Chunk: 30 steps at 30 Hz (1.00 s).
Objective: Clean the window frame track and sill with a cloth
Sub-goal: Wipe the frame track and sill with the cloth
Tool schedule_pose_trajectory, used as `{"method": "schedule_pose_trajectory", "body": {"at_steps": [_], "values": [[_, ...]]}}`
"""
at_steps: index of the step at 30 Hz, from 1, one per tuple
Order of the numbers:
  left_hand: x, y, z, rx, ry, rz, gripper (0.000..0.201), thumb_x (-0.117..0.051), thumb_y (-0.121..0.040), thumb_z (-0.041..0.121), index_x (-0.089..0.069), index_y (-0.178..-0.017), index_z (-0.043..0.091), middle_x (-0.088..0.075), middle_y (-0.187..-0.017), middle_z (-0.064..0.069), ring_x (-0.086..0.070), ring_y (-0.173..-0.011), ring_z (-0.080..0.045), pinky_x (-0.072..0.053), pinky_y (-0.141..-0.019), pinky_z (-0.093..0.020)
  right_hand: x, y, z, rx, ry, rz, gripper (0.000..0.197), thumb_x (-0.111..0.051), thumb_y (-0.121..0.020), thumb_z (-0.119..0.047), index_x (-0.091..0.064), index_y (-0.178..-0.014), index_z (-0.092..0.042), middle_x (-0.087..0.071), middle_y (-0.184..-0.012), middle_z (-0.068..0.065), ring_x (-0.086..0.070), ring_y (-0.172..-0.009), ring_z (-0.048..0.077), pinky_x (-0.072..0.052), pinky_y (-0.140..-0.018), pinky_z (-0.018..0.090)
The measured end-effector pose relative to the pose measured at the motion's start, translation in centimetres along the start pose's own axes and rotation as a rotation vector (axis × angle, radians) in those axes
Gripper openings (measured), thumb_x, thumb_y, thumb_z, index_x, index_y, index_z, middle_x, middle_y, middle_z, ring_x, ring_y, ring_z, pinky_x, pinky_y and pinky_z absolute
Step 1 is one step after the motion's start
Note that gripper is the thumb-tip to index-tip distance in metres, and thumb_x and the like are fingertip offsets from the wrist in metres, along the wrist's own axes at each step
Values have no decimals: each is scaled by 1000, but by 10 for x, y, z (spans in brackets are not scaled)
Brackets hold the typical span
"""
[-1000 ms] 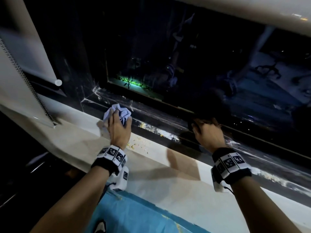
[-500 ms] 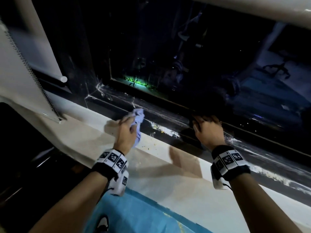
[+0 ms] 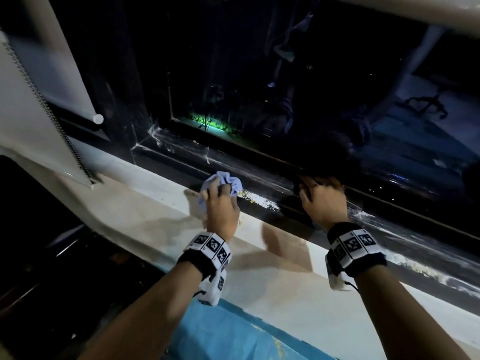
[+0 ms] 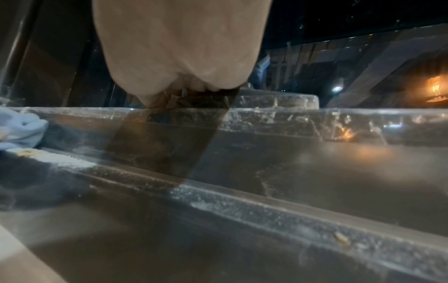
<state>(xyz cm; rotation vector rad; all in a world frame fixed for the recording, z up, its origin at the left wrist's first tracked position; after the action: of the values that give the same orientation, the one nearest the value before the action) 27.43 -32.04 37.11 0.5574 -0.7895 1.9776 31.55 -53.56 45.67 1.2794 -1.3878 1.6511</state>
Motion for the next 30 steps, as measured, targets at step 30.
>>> {"method": "schedule_pose_trajectory", "body": {"at_steps": [30], "values": [[1,1,-4,79,14,-41,60,-46,-94,44,-38,-140,7,-16,-153,-15,-12,-138,-34,-18,-111,-47,13,7,13,62,-7,2,40,-46,-83,-27,-59,-119,-15,-53,-131,19,-42,-127,37,-31,-107,52]]}}
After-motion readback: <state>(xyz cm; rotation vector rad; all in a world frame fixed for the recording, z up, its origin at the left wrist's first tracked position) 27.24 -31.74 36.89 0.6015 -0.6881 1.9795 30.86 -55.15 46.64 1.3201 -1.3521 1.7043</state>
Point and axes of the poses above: each hand's wrist, its own y-axis away from the middle knuckle, its own x-axis out of the back of the hand, z = x × y, the point moved 9 cm from there along -y, towards the middle knuckle
